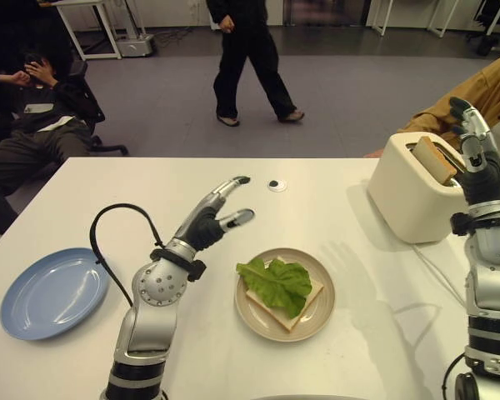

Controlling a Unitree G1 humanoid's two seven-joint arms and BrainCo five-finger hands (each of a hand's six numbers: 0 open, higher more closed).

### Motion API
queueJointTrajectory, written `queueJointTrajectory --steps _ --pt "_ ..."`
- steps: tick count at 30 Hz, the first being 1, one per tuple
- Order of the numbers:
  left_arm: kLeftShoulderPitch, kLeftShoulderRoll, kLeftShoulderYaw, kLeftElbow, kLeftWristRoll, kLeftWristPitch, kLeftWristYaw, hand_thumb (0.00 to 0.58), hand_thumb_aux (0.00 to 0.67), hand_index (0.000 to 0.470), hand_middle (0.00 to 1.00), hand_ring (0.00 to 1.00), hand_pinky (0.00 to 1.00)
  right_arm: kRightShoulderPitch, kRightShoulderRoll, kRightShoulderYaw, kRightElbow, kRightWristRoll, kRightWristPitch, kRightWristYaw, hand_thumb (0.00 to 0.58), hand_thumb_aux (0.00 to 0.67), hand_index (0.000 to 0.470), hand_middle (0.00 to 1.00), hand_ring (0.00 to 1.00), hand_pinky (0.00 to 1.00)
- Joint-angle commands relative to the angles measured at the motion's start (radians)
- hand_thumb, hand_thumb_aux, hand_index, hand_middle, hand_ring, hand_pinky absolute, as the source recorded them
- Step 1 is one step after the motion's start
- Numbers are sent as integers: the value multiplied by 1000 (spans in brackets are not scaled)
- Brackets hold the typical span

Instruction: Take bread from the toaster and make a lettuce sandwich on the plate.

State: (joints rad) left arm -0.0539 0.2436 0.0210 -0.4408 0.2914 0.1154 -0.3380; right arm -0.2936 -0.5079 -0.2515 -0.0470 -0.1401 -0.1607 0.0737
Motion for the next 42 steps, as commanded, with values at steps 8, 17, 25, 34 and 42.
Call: queueJointTrajectory --steps 8,17,25,34,42 --pt "137 -149 211 91 -421 -52 79 0 0 0 0 0 0 -185 -211 192 704 -378 -126 -228 366 263 184 0 0 0" --pt "184 -136 194 80 -452 -106 86 0 0 0 0 0 0 -317 -208 309 993 -412 -206 -384 580 654 459 0 0 0" --pt "191 -129 177 75 -447 -137 96 0 0 0 0 0 0 -340 -221 334 996 -390 -243 -437 580 670 470 0 0 0" --pt "187 -131 170 77 -450 -151 113 0 0 0 0 0 0 -299 -243 181 709 -284 -389 -580 580 670 470 0 0 0" --pt "181 -132 162 78 -453 -159 123 0 0 0 0 0 0 -151 -115 205 99 250 -180 -109 580 670 470 0 0 0"
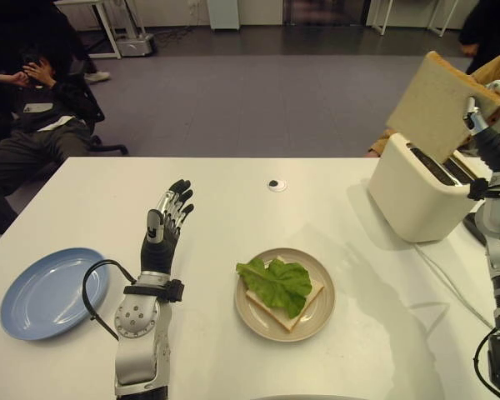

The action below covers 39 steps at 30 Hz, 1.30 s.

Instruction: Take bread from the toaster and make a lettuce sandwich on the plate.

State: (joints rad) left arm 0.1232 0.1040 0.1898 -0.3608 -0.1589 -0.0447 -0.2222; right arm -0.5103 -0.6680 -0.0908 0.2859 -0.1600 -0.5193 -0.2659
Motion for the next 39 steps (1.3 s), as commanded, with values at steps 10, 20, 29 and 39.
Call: queueJointTrajectory --steps 10,20,29,39 --pt "-12 14 -23 -3 -1 9 15 0 0 0 0 0 0 309 108 313 -584 714 817 685 580 670 470 0 0 0" --pt "-2 20 -38 -8 -6 5 13 0 0 0 0 0 0 375 238 439 -431 377 707 675 558 539 378 0 0 0" --pt "2 21 -38 -20 -9 9 17 0 0 0 0 0 0 375 264 416 -338 219 657 657 0 0 0 0 0 0" --pt "2 24 -36 -21 -10 8 16 0 0 0 0 0 0 333 266 272 -479 196 536 640 0 0 0 0 0 0"
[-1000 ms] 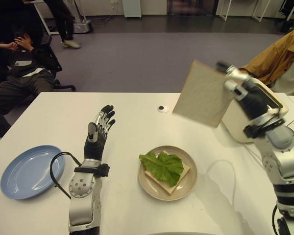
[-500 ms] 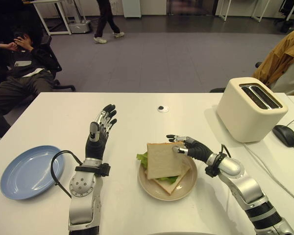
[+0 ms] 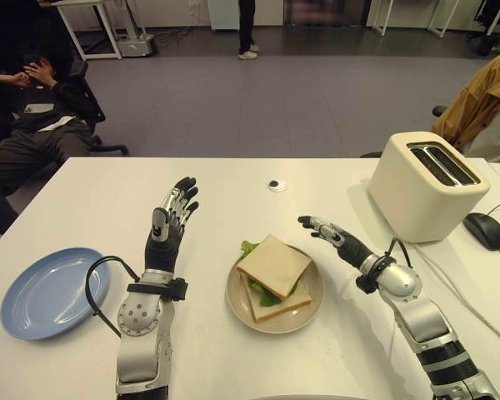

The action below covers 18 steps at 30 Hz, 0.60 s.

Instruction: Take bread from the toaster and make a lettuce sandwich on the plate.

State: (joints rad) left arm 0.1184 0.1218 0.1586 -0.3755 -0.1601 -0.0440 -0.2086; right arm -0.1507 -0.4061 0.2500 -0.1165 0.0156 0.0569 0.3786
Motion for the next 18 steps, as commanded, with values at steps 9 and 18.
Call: queueJointTrajectory --steps 9,18 --pt "51 181 -91 -60 5 -5 -214 564 560 393 596 596 596 45 32 -201 -241 497 -43 258 580 670 470 259 259 259" --pt "232 511 -248 -185 -67 -16 -662 580 670 470 1000 1000 1000 286 -236 70 -334 444 44 702 580 670 470 1000 1000 1000"
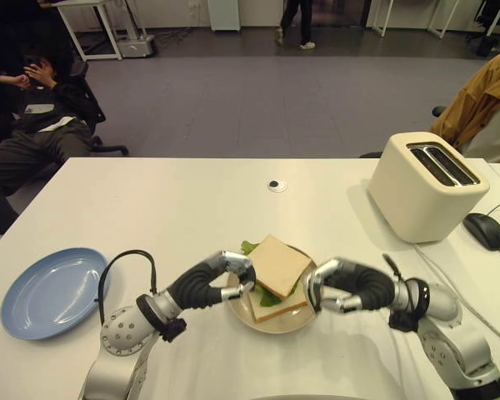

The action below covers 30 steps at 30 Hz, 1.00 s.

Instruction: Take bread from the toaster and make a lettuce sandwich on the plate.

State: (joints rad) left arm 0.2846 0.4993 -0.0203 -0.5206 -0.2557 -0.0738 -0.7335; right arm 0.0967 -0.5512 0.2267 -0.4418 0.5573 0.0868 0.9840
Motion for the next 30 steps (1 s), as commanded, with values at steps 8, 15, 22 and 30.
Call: queueJointTrajectory --steps 8,15,22,30 --pt "29 256 -308 46 449 1 -164 580 670 470 1000 1000 1000 -15 -8 293 182 -531 -120 -46 580 670 470 1000 1000 1000" --pt "-234 97 -387 311 822 -22 156 580 670 470 1000 1000 1000 -158 160 253 367 -815 -233 -412 580 670 470 1000 1000 1000" --pt "-506 -2 -405 609 1055 -37 478 580 670 470 1000 1000 1000 -326 225 170 582 -955 -294 -688 580 670 470 1000 1000 1000" --pt "-700 -64 -454 935 1116 -87 676 580 670 470 1000 1000 1000 -491 304 137 885 -977 -408 -888 580 670 470 1000 1000 1000"
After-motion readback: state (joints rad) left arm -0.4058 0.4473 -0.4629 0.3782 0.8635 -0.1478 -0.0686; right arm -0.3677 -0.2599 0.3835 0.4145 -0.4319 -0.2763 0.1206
